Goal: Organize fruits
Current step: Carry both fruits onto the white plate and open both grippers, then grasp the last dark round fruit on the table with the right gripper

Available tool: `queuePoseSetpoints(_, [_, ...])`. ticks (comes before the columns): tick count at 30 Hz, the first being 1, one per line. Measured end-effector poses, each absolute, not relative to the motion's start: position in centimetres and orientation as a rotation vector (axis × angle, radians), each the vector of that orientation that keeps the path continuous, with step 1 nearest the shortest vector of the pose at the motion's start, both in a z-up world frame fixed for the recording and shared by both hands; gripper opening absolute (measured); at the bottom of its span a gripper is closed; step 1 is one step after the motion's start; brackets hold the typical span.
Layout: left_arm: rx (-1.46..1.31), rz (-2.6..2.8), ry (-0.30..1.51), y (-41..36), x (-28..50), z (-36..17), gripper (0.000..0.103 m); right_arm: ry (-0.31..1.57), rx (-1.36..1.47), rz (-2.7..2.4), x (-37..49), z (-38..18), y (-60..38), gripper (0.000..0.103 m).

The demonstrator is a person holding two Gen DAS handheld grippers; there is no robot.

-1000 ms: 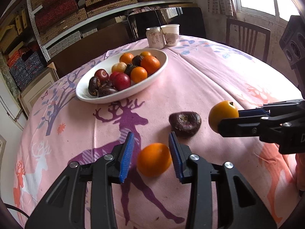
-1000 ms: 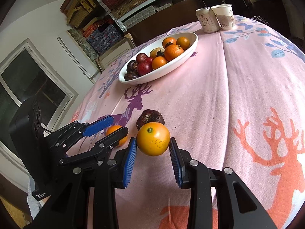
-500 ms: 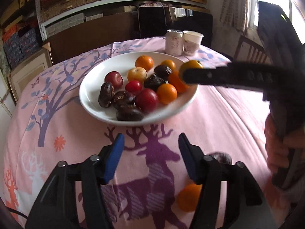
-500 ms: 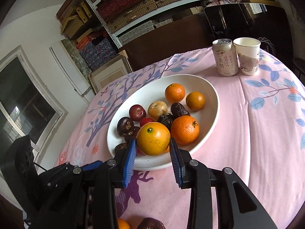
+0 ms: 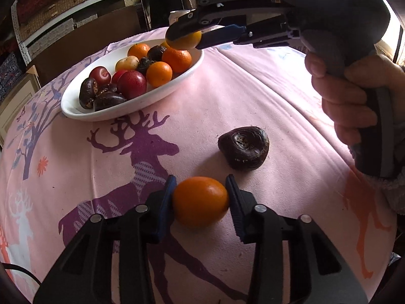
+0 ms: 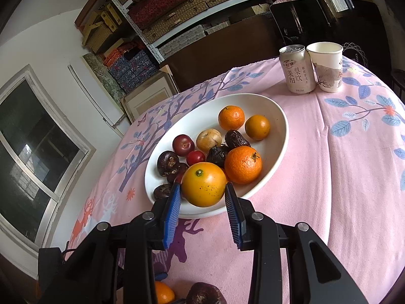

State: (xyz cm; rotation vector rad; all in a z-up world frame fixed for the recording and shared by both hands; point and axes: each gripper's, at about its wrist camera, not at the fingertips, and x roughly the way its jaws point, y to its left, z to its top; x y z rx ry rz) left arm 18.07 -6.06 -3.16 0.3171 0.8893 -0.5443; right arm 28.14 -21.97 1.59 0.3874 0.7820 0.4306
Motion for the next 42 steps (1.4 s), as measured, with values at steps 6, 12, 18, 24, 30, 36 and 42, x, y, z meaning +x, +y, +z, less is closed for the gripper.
queuePoseSetpoints(6, [0.224,-0.481,0.821,-4.7,21.7,0.7,0.039,0.782,0.336,0.402,30.7,1.8,-20.5,0.036])
queuePoseSetpoints(12, [0.195,-0.308,0.785,-3.3,29.1,3.1,0.040,0.731,0.351,0.396,30.5,2.5,-21.4,0.073])
queuePoseSetpoints(18, [0.078,-0.249,0.723,-1.2,27.7,2.5,0.094,0.762,0.328,0.404,26.1,1.9,-23.5,0.073])
queuePoseSetpoints(24, [0.028,-0.277,0.767,0.6,22.6,0.9,0.098,0.833,0.187,0.433,19.6,-0.8,-22.5,0.075])
queuePoseSetpoints(30, [0.105,-0.238,0.814,-0.6,19.7,-1.2,0.098,0.866,0.028,0.437,17.6,-2.0,-19.6,0.077])
queuePoseSetpoints(36, [0.305,-0.163,0.841,-3.5,19.0,-2.7,0.098,0.894,-0.039,0.402,17.9,-2.5,-18.7,0.077])
queuePoseSetpoints(42, [0.361,-0.153,0.841,-4.4,19.4,-3.1,0.098,0.891,-0.064,0.404,18.5,-2.7,-18.2,0.061])
